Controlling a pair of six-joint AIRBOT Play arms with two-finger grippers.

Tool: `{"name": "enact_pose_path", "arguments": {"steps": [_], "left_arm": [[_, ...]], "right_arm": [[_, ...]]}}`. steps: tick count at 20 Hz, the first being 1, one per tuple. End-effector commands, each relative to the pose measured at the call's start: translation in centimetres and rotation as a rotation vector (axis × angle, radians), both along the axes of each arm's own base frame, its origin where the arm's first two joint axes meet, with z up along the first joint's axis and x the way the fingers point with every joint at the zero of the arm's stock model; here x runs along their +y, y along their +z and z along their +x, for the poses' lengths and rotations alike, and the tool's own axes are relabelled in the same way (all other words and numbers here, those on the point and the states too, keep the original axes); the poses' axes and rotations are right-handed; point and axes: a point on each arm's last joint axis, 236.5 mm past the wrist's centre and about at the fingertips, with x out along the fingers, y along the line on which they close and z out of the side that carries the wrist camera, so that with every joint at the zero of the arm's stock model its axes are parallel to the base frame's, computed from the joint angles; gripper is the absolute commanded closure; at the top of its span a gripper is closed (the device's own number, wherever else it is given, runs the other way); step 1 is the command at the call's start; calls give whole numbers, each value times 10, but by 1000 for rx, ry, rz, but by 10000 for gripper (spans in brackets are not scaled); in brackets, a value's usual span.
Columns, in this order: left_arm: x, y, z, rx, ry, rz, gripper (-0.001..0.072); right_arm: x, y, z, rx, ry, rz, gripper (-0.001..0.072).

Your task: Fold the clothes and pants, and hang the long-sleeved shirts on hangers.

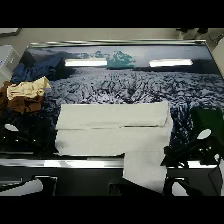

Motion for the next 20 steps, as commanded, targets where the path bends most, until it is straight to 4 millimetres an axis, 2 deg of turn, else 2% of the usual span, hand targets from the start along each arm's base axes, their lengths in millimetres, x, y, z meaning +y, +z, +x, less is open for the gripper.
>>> {"name": "enact_pose_path", "arguments": {"steps": [1, 2, 6, 9, 12, 15, 17, 20], "left_arm": [[4, 9, 8, -36, -10, 7, 686], [7, 18, 17, -62, -12, 10, 687], [20, 56, 68, -179, -4, 48, 691], [20, 69, 117, -268, -33, 109, 691], [18, 78, 176, -337, -33, 156, 689], [19, 79, 226, -355, -8, 176, 688], [24, 75, 253, -351, 30, 184, 688], [23, 55, 273, -323, 42, 179, 687]], "right_arm": [[-6, 11, 15, -85, 3, -29, 665], [-9, 17, 28, -116, -14, -40, 666], [-32, 55, 105, -301, -70, -93, 667], [-42, 72, 169, -405, -119, -97, 667], [-37, 68, 239, -514, -82, -136, 666], [-38, 59, 303, -556, -153, -154, 665], [-38, 58, 330, -573, -187, -126, 665], [-31, 48, 356, -595, -257, -71, 663]]}}
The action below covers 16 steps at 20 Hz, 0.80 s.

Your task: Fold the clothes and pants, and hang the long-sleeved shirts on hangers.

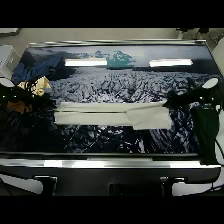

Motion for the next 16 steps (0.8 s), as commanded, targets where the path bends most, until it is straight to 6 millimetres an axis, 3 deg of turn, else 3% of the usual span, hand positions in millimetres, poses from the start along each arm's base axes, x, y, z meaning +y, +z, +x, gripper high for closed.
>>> {"name": "enact_pose_path", "arguments": {"steps": [1, 6, 7, 8, 9, 10, 11, 12, 14, 16], "left_arm": [[-5, -21, 26, 27, 26, -6, 686], [-20, -58, 19, 114, -1, -32, 681], [-23, -59, 19, 116, -4, -36, 639], [-26, -56, 20, 110, -3, -49, 522], [-28, -50, 20, 109, -6, -66, 324], [-25, -42, 16, 114, -26, -74, 169], [-20, -30, 13, 105, -53, -78, 70], [-9, -20, 10, 97, -57, -69, -7], [27, -1, 5, 76, -23, -1, -7], [65, 20, -1, 66, 86, 65, -7]], "right_arm": [[7, -13, 41, -46, -77, 70, 662], [18, -45, 33, 36, -55, 99, 636], [25, -47, 33, 38, -37, 98, 619], [27, -46, 34, 33, -35, 100, 603], [28, -42, 35, 28, -31, 101, 528], [25, -35, 34, 23, -16, 100, 379], [18, -22, 32, -5, 32, 98, 129], [8, -9, 26, -26, 86, 94, -2], [-32, 8, 6, 9, 51, 116, -3], [-75, 4, -16, 80, -42, 135, -3]]}}
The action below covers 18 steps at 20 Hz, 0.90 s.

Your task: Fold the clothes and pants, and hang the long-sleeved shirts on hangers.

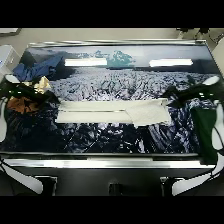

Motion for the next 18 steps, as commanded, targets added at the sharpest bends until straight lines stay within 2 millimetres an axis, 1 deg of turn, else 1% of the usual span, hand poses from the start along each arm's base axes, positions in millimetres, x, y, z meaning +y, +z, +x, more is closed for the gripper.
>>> {"name": "enact_pose_path", "arguments": {"steps": [1, 2, 3, 4, 6, 8, 10, 12, 16, 18], "left_arm": [[51, 37, -15, -8, 123, 82, -6], [58, 52, -19, -24, 146, 89, -6], [59, 66, -23, -45, 147, 97, -5], [57, 80, -26, -68, 142, 105, -5], [45, 107, -29, -128, 117, 126, -5], [24, 129, -31, -176, 86, 139, -4], [-6, 144, -33, -204, 33, 140, -4], [-42, 153, -36, -228, -45, 135, -5], [-112, 155, -43, -251, -190, 116, -4], [-143, 155, -47, -273, -257, 106, -4]], "right_arm": [[-58, 2, -39, 93, -67, 21, -3], [-70, -7, -46, 110, -96, 15, -5], [-76, -16, -50, 118, -109, 16, -8], [-77, -27, -54, 128, -106, 25, -8], [-66, -48, -59, 152, -74, 79, -8], [-48, -60, -54, 142, -64, 192, -8], [-34, -63, -43, 108, -66, 297, -8], [-20, -67, -37, 98, -57, 362, -8], [24, -59, -26, -6, 94, 402, -8], [38, -60, -24, -7, 123, 396, -4]]}}
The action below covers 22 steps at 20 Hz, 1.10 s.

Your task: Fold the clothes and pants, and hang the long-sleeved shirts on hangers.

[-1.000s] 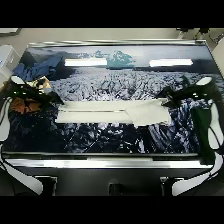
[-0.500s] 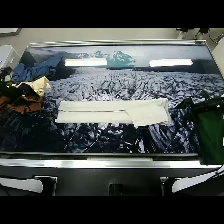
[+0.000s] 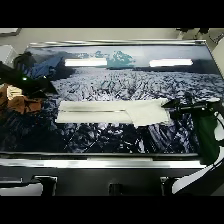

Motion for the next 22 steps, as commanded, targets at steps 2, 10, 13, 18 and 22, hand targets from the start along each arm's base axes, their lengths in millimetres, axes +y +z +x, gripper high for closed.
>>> {"name": "enact_pose_path", "arguments": {"steps": [2, 10, 13, 18, 22], "left_arm": [[-66, 5, -12, -39, -142, -5, -4], [-145, -12, 41, -267, -136, -66, 635], [-194, -60, 58, -279, -133, -99, 684], [-284, -152, 22, -12, -129, -255, 685], [-327, -187, -9, 68, -151, -284, 685]], "right_arm": [[33, 0, 6, -66, 84, 15, 94], [42, 77, 12, -122, 45, -44, 664], [63, 128, 9, -196, 54, -86, 664], [110, 193, -22, -267, 127, -165, 664], [139, 225, -46, -333, 177, -224, 664]]}}
